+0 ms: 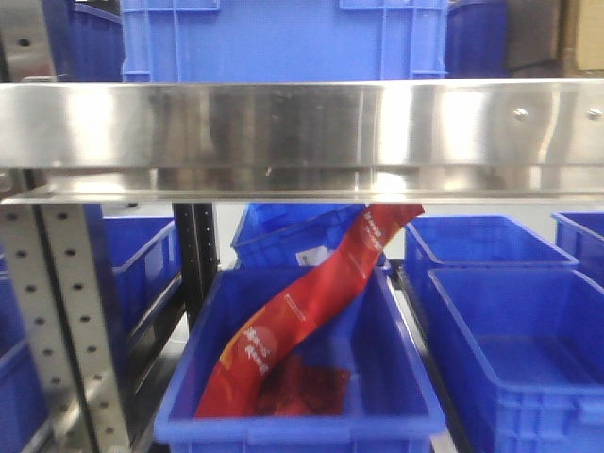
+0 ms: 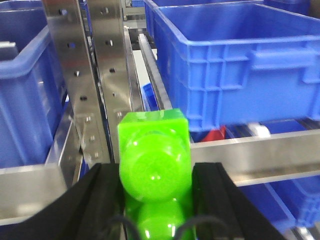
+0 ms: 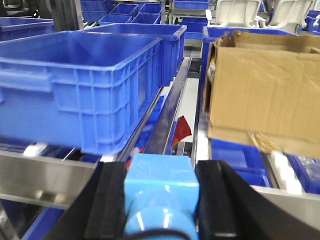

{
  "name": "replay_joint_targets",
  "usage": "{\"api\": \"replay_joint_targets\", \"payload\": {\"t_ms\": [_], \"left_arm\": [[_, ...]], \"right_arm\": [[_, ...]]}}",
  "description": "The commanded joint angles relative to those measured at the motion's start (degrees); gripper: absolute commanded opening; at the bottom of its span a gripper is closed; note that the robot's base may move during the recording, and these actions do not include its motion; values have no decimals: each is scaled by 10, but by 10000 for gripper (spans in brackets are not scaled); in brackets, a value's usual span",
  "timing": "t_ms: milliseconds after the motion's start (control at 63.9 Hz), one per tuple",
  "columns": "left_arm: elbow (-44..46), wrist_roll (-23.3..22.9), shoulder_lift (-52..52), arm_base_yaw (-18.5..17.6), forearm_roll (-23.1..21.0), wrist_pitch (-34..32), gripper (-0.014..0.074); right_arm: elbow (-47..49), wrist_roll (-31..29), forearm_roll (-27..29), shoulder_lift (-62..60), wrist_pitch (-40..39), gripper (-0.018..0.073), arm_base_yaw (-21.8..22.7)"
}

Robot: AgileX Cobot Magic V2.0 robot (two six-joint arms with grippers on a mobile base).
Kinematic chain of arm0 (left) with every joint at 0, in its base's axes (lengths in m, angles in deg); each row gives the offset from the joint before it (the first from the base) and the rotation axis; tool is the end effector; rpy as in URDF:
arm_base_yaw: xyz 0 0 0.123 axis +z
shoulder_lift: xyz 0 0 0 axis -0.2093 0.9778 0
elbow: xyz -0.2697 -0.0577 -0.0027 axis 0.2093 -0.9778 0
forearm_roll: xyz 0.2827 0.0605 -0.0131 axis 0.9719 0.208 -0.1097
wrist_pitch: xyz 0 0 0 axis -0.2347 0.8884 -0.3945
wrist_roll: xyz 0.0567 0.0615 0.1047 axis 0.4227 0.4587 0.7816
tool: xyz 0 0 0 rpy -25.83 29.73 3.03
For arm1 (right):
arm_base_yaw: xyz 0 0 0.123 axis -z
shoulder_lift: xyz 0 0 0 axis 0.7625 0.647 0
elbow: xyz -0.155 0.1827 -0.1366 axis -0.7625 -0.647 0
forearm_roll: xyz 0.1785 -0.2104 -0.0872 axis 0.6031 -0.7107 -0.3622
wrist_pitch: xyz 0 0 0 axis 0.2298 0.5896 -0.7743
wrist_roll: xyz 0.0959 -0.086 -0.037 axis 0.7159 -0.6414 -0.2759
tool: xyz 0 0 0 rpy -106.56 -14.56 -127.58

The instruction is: Grab block from conveyor and place in blue bin

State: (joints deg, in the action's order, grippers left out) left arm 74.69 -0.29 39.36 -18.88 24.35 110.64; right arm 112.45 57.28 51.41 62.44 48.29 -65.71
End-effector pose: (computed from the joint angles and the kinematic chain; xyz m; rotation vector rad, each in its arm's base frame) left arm 0.1561 -0.0169 0.4143 0.1387 1.8533 -0.0437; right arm 0.1402 0.0329 0.4034 -0.1746 1.7461 0.1848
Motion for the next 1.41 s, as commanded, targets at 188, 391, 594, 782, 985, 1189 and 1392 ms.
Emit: {"api": "replay_joint_targets", "payload": {"t_ms": [188,391,594,782,985,1189,1392], "left_arm": [[3,-4,-1,-4,-2,-14,-111],[3,-4,-1,-4,-2,-15,-111],[3,-4,-1,-4,-2,-15,-111],[3,-4,-1,-4,-2,-15,-111],[3,-4,-1,-4,-2,-15,-111],[3,-4,-1,-4,-2,-15,-111],[3,-4,-1,-4,-2,-15,-111]], "right_arm": [[1,-1,-6,-2,-12,-163,3],[1,-1,-6,-2,-12,-163,3],[1,-1,-6,-2,-12,-163,3],[1,-1,-6,-2,-12,-163,3],[1,-1,-6,-2,-12,-163,3],[1,-1,-6,-2,-12,-163,3],[1,-1,-6,-2,-12,-163,3]]}}
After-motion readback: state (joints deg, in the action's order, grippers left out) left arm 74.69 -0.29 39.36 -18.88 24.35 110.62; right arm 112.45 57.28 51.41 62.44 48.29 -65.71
